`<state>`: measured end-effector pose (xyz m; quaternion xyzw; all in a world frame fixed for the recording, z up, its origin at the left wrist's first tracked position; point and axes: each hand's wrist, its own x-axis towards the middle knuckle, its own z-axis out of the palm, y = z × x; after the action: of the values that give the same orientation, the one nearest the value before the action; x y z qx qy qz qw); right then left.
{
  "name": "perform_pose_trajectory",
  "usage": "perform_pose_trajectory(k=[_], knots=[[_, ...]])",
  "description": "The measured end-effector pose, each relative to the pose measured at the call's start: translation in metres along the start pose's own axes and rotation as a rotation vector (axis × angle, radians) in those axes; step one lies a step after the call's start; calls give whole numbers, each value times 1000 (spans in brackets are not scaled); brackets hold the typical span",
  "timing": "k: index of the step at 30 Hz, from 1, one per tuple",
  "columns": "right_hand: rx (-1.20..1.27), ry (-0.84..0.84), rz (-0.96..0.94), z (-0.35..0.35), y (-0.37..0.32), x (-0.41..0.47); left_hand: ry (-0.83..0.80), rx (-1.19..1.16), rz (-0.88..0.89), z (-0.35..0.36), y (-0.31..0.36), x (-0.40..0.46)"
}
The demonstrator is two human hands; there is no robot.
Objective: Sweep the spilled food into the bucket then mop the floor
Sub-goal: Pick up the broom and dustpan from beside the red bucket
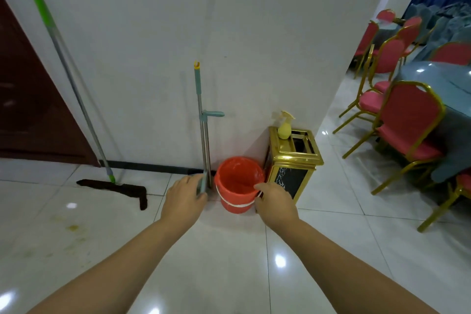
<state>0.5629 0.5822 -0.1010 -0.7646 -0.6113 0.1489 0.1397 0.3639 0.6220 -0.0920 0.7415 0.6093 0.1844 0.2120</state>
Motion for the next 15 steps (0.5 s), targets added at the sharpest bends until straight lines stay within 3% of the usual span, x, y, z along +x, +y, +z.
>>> perform_pose_trajectory(k=[9,15], knots=[[113,-140,-55,-23,31,149,-76,-200,-295,48,25,90],[144,-168,-102,-21,19,227,-81,-293,-390,47,11,166]])
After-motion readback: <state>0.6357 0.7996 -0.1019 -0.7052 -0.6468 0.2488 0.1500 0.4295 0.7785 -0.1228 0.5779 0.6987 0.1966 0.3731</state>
